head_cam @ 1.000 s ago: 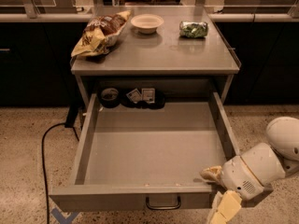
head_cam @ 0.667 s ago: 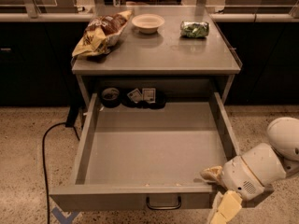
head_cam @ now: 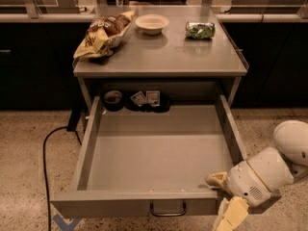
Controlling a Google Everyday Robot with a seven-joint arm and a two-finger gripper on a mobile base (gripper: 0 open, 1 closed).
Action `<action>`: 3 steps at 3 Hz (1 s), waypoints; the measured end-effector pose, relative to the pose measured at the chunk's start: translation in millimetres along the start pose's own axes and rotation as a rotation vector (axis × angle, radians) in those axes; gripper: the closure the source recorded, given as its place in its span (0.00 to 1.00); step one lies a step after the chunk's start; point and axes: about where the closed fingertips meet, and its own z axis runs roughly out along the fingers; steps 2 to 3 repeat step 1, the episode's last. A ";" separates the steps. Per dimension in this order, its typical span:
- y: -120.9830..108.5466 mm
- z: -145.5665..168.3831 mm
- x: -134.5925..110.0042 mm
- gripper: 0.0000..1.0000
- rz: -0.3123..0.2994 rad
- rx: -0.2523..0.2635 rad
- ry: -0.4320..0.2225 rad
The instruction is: Open top drawer
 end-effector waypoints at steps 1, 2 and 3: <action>-0.6 -0.2 -0.8 0.00 0.000 0.000 0.000; -0.6 -0.2 -0.8 0.00 0.000 0.000 0.000; -0.6 -0.2 -0.8 0.00 0.000 0.000 0.000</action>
Offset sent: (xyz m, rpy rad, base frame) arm 0.0000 0.0000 0.0000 0.0000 0.0000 0.0000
